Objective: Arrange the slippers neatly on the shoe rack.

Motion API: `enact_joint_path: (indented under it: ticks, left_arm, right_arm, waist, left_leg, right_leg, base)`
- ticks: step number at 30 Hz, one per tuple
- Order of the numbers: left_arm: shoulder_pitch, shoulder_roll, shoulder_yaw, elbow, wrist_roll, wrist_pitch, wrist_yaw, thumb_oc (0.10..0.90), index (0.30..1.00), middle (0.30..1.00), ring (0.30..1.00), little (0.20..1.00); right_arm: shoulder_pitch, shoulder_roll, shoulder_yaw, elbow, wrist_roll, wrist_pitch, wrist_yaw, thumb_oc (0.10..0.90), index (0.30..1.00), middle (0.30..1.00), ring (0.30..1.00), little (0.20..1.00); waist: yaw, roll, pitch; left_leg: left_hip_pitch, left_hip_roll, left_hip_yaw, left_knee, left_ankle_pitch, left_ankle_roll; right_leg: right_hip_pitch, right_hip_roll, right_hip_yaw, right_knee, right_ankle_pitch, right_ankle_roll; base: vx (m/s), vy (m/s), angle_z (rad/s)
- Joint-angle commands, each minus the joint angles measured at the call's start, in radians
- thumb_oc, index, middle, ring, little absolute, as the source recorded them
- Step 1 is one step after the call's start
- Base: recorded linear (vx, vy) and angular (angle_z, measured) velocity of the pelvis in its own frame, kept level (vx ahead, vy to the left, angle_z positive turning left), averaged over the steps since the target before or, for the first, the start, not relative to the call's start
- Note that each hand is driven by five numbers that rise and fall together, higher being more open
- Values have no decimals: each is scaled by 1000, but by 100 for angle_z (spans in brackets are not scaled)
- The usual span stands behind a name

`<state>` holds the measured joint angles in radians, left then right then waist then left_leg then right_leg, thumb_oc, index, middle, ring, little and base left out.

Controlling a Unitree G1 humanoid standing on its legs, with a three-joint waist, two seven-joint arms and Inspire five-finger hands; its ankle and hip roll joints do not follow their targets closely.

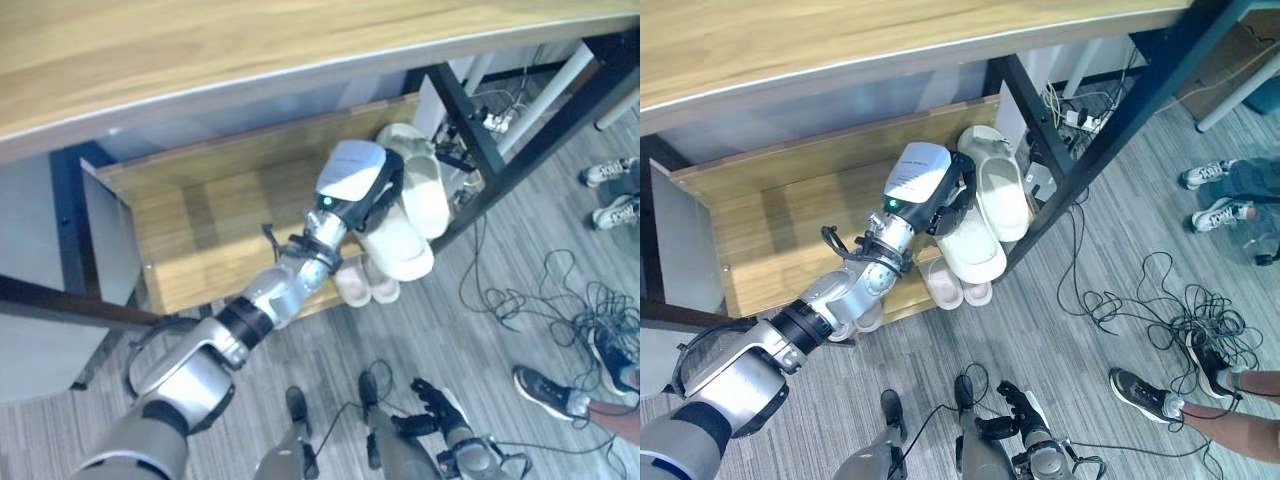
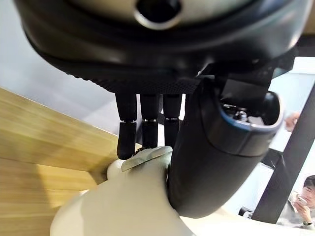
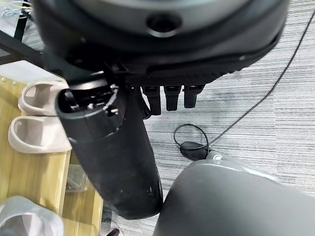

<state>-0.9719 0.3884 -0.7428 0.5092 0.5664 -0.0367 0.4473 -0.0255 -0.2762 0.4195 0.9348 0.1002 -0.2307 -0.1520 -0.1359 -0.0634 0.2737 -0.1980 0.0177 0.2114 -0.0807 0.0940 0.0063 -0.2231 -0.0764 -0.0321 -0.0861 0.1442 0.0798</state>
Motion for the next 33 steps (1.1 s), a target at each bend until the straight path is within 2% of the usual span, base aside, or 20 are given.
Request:
enact_joint_path:
  ticks: [1,10,16,22,29,33]
  left_arm:
    - [-224,-47,32,43,47,-23,63,400,300,300,300,300]
    - [-340,2,-18,78,103,6,57,400,300,300,300,300]
    - [-369,17,-19,97,99,11,65,400,300,300,300,300]
    - [-465,24,-86,130,136,18,50,400,300,300,300,300]
    - [-506,37,-106,180,135,36,50,400,300,300,300,300]
    - [-557,80,-147,228,138,41,41,400,300,300,300,300]
  right_arm:
    - [53,-88,20,-55,1,-17,-5,800,900,900,900,900]
    - [60,-120,19,-93,7,-22,14,800,900,900,900,900]
    - [66,-128,17,-106,10,-25,20,800,900,900,900,900]
    - [35,-139,27,-113,14,-29,16,800,900,900,900,900]
    - [21,-151,22,-120,10,-28,11,800,900,900,900,900]
    - [15,-163,18,-122,21,-31,19,800,900,900,900,900]
  waist:
    - [18,44,-43]
    - [15,41,-42]
    - [14,40,-39]
    - [4,35,-22]
    - [-1,31,-15]
    - [-2,24,-16]
  left_leg:
    - [-17,8,-87,-7,-70,-28]
    - [-32,7,-87,-7,-73,-27]
    - [-36,6,-87,-7,-72,-28]
    - [-61,6,-83,-7,-67,-29]
    - [-81,5,-71,-7,-66,-26]
    - [-90,7,-59,-7,-69,-26]
  right_leg:
    - [-21,-4,-87,40,-82,66]
    - [-33,-6,-88,37,-79,70]
    - [-36,-8,-91,40,-80,70]
    - [-62,-13,-87,37,-68,75]
    - [-84,-18,-80,35,-55,84]
    - [-96,-19,-77,33,-48,88]
  base:
    - [-4,9,-5]
    - [0,0,0]
    - [0,0,0]
    - [0,0,0]
    - [2,33,-4]
    - [2,29,-6]
